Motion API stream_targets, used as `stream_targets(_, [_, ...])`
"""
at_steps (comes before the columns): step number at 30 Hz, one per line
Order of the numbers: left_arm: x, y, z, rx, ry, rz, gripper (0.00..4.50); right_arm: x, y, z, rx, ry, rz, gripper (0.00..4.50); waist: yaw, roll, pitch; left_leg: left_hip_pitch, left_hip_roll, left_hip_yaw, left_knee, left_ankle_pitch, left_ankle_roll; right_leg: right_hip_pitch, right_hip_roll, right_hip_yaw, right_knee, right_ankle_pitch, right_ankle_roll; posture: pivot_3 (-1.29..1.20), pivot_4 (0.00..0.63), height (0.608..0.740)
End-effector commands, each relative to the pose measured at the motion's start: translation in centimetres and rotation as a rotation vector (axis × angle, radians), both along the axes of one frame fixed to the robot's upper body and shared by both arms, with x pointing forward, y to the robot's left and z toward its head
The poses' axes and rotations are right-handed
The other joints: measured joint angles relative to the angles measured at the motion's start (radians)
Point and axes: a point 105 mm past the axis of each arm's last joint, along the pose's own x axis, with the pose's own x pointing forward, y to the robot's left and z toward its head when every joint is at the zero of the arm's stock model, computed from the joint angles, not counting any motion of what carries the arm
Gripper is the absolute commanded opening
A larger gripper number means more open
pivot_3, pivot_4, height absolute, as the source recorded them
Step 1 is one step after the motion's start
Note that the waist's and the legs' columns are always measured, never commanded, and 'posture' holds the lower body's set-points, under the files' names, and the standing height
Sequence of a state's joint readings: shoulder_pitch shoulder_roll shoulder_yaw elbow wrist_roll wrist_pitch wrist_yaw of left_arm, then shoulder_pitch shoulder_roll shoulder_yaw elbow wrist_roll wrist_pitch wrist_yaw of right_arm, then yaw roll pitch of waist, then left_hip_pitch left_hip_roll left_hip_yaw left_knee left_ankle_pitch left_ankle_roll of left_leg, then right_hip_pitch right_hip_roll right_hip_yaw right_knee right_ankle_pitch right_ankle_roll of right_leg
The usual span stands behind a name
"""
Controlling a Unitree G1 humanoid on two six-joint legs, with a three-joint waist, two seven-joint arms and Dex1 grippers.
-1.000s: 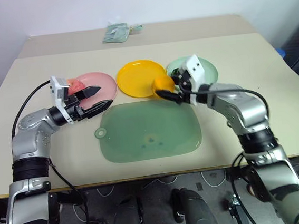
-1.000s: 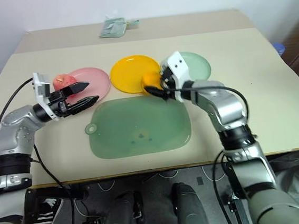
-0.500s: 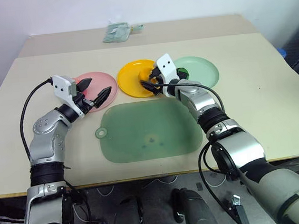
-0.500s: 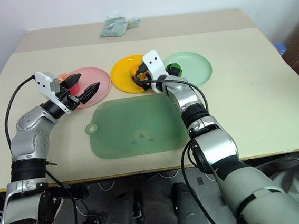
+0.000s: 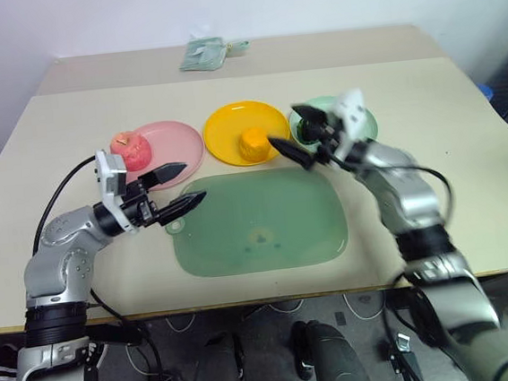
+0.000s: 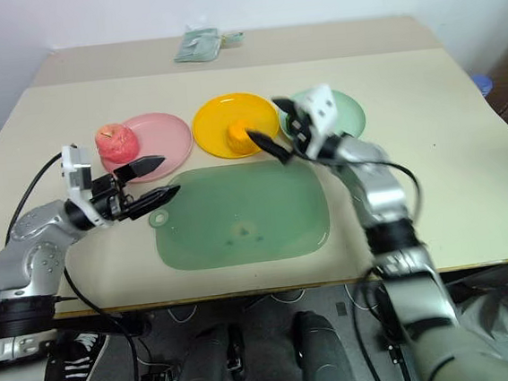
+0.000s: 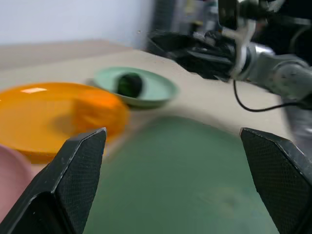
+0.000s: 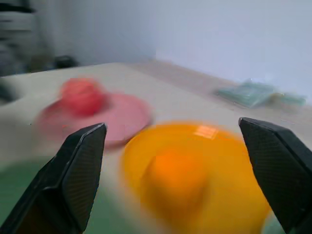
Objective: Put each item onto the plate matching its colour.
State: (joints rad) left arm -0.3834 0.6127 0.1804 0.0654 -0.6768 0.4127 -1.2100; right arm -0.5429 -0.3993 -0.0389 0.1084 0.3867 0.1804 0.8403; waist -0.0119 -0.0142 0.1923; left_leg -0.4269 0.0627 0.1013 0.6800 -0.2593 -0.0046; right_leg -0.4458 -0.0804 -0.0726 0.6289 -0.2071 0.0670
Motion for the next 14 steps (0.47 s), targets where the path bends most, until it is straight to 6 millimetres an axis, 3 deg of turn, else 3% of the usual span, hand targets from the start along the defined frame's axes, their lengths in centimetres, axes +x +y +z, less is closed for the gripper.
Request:
stream_targets(1, [-1.6, 0.0, 1.8, -0.079, 0.026, -0.141, 4.50, -4.2, -1.7, 3.1, -0.014, -0.105, 0.079, 4.42, -0.005, 0.001, 0.000, 0.001, 0.000, 0.000, 0.000, 0.000, 0.000, 0.000, 0.000, 0.000, 0.000, 0.000, 0.000, 0.00, 0.150, 0.740])
stream_targets(3, [-2.3, 0.6, 2.7, -0.121, -0.076, -0.195, 4.50, -6.9, -3.7, 0.8, -0.113, -0.011, 0.092, 4.42, -0.002, 0.000, 0.000, 0.003, 0.000, 0.000, 0.001, 0.000, -0.001, 0.001, 0.001, 0.000, 0.001, 0.000, -0.001, 0.00, 0.150, 0.740])
stream_targets(7, [-1.8, 1.3, 2.1, -0.109, -0.027, -0.233, 4.50, -11.5, -5.5, -1.8, -0.259, 0.100, 0.115, 4.42, 0.004, 0.000, 0.000, 0.005, 0.001, -0.001, 0.000, 0.000, -0.001, 0.003, 0.002, 0.000, 0.000, -0.003, -0.005, 0.00, 0.150, 0.740])
stream_targets(10, [-1.3, 1.6, 1.2, -0.074, -0.022, -0.215, 4.50, -12.1, -6.0, -1.5, -0.258, 0.111, 0.076, 4.42, -0.005, 0.000, 0.000, 0.004, 0.001, 0.000, 0.000, 0.000, -0.001, 0.002, 0.001, 0.000, 0.000, -0.003, -0.005, 0.00, 0.150, 0.740])
stream_targets(14, [-1.0, 1.5, 0.8, -0.075, -0.009, -0.203, 4.50, -11.6, -6.0, -0.6, -0.259, 0.095, 0.041, 4.42, -0.002, 0.000, -0.001, 0.005, 0.001, 0.000, 0.001, 0.000, -0.001, 0.002, 0.001, 0.001, 0.000, -0.004, -0.005, 0.00, 0.150, 0.740])
